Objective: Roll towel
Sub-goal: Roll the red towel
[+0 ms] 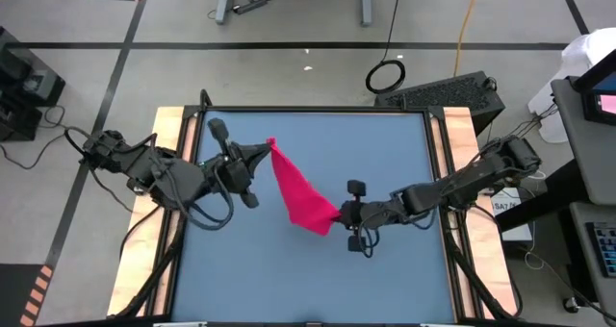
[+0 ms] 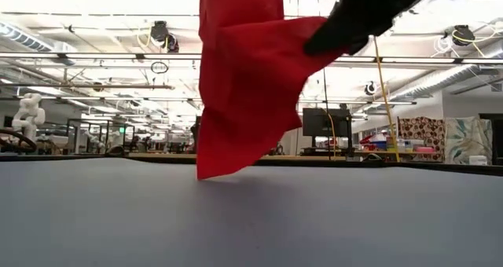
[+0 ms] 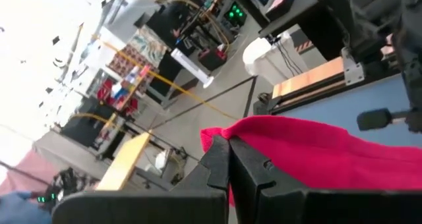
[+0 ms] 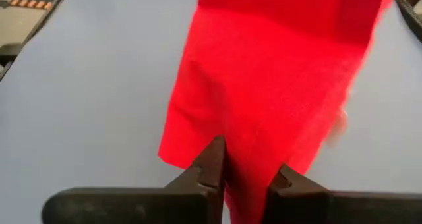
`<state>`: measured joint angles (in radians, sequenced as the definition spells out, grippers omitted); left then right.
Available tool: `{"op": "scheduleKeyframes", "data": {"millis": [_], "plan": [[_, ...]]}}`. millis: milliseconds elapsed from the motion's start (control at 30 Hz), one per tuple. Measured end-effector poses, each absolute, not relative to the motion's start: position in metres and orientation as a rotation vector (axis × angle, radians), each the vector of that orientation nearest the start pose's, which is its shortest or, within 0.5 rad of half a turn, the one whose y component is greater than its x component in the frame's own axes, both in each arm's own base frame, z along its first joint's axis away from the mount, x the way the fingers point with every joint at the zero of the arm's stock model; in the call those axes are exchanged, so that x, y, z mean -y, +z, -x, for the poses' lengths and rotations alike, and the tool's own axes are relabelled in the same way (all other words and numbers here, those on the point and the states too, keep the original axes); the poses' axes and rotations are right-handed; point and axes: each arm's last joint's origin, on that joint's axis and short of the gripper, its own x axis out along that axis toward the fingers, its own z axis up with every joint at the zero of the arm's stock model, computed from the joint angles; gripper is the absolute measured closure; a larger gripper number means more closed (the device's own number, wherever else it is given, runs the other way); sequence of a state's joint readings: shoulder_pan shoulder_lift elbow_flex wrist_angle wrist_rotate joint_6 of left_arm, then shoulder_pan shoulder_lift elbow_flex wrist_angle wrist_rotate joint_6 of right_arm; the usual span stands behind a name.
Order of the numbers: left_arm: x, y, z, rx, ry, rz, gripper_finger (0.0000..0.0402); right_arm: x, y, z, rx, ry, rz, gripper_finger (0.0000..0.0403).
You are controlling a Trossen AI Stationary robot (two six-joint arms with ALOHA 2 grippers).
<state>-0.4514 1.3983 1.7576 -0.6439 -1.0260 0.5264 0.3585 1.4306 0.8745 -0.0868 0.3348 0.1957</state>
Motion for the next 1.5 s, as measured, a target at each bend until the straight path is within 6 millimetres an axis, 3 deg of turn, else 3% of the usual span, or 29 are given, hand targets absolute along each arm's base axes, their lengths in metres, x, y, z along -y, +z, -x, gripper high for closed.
{"op": "scheduleKeyframes", "data": {"millis": [200,600,900,1033,1167,1367,1500], "plan": [[0.086,0.477,-0.247,-0.399,0.522,-0.663,0.0398,-0.099,0.226,-0.283,-0.621,-0.032,0.025,0.0367],[0.086,0.474,-0.246,-0.414,0.517,-0.648,0.0398,-0.107,0.193,-0.292,-0.741,-0.040,0.017,0.0381],[0.087,0.474,-0.247,-0.411,0.495,-0.638,0.0398,-0.110,0.197,-0.285,-0.755,-0.048,0.026,0.0401],[0.080,0.474,-0.251,-0.411,0.467,-0.620,0.0398,-0.100,0.222,-0.274,-0.763,-0.210,0.148,0.0402],[0.061,0.477,-0.260,-0.395,0.467,-0.606,0.0398,-0.084,0.269,-0.263,-0.695,-0.401,0.290,0.0402],[0.022,0.495,-0.273,-0.284,0.521,-0.652,0.0398,-0.048,0.344,-0.243,-0.544,-0.551,0.416,0.0402],[-0.012,0.503,-0.274,-0.260,0.658,-0.670,0.0398,-0.018,0.381,-0.223,-0.480,-0.623,0.467,0.0402]]}}
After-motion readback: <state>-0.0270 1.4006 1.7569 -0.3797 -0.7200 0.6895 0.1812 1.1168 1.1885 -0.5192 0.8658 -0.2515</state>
